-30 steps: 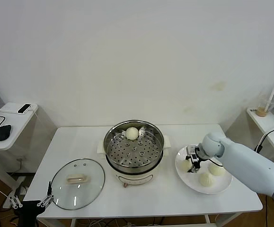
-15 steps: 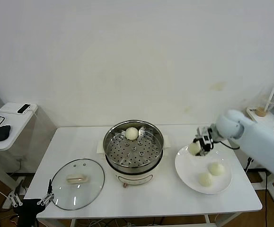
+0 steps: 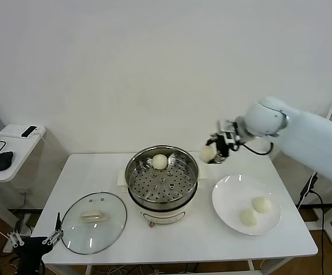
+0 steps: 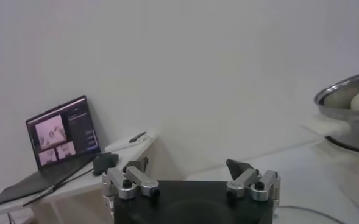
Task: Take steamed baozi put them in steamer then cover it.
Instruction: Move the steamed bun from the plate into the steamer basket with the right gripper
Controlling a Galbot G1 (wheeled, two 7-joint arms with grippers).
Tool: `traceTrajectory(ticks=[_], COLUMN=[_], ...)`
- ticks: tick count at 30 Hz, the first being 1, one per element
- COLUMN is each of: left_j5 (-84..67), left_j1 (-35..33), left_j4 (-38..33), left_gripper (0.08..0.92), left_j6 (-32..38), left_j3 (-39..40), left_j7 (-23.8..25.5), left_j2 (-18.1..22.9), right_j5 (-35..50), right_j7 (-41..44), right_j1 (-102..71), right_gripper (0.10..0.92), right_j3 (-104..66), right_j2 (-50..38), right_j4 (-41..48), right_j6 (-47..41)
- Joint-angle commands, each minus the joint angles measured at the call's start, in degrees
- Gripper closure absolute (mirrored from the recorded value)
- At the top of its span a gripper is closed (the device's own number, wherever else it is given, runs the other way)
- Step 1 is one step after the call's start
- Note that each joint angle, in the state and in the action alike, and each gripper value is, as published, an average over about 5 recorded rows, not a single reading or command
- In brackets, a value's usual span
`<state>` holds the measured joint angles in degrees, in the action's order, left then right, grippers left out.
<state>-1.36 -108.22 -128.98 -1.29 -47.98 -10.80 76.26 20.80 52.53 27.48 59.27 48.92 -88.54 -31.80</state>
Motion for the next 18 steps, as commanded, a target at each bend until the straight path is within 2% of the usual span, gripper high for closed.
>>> traceTrajectory(ticks=[1,9,18], left_j5=[-0.1,-0.5,-0.5], left_j1=[0.0,-0.1,-0.4], left_j4=[-0.1,-0.5,-1.3], left_gripper=[0.177,0.177,0.177], left_j6=[-0.1,-0.1,0.0], left_j3=[-0.8,-2.3,-2.5], left_j7=[0.1,0.0,0.0], left_j2=[0.0,0.0,0.9], right_j5=[8.0,8.8,4.9], right_j7=[-3.9,-7.4,-7.7], right_j1=[2.7,-3.0,-7.6], right_gripper=[0.389,0.387,0.386], right_j3=[3.6,3.7,4.0], right_j2=[12.5,24.7,31.0], right_j4=[3.1,13.2,22.2], right_j6=[-4.3,-6.3,-6.4])
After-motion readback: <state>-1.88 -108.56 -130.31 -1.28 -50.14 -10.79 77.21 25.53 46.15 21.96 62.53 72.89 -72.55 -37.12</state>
